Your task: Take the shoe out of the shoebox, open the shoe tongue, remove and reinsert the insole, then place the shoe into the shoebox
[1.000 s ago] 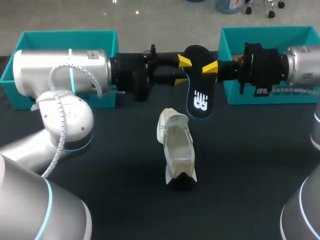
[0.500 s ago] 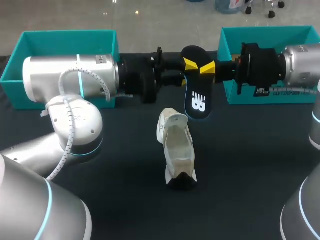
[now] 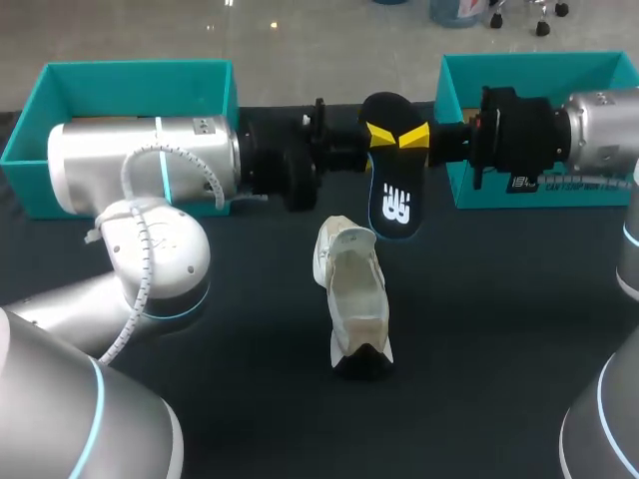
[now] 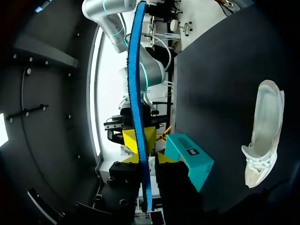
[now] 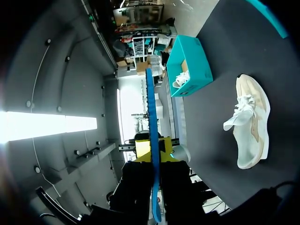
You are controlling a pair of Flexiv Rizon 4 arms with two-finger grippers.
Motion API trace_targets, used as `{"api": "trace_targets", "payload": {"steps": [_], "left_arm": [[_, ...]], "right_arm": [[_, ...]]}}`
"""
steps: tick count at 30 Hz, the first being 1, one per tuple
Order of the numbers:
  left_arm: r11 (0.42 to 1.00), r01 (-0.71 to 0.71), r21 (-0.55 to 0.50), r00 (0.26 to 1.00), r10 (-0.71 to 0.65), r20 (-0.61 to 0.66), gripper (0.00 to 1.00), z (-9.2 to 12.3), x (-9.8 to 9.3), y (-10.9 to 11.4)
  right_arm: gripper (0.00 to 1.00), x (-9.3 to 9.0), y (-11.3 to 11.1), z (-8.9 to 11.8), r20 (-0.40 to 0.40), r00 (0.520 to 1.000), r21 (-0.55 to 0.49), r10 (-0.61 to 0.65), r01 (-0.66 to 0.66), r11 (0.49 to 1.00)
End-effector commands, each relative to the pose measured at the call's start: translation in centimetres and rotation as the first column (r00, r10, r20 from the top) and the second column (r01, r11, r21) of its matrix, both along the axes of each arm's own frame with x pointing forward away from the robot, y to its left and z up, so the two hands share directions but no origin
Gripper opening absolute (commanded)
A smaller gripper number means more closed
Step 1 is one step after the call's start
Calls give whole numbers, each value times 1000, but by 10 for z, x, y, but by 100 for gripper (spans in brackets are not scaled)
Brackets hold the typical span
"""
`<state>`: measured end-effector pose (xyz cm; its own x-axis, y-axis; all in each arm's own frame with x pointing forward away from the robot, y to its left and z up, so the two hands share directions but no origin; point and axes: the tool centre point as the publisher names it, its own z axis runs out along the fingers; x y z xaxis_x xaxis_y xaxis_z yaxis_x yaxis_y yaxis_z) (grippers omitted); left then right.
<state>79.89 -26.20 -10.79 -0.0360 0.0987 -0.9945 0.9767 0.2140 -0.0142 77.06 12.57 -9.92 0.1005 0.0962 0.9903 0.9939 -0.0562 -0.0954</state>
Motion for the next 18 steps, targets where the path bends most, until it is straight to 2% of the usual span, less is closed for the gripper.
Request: {"api": "trace_targets", "payload": {"steps": [1, 9, 10, 12, 18], "left_arm": [[1000, -6, 2, 1000, 6, -1, 2, 0, -2, -1], [1000, 8, -14, 1000, -8, -7, 0, 1, -4, -3], [1000, 8, -16, 1000, -8, -10, 0, 0, -4, -3], [1000, 10, -16, 1000, -10, -15, 0, -1, -5, -2], [1000, 13, -17, 1000, -14, -28, 0, -3, -7, 0]], "right_arm": [[0, -1, 1, 0, 1, 1000, -1, 0, 0, 1000], [0, -2, 0, 0, 1, 1000, -1, -3, 3, 1000], [17, -2, -1, -1, 1, 1000, -9, -6, 6, 1000], [100, -2, -4, -2, 2, 1000, -18, -6, 6, 1000], [100, 0, -21, -6, 22, 999, -49, -42, 43, 998]]}}
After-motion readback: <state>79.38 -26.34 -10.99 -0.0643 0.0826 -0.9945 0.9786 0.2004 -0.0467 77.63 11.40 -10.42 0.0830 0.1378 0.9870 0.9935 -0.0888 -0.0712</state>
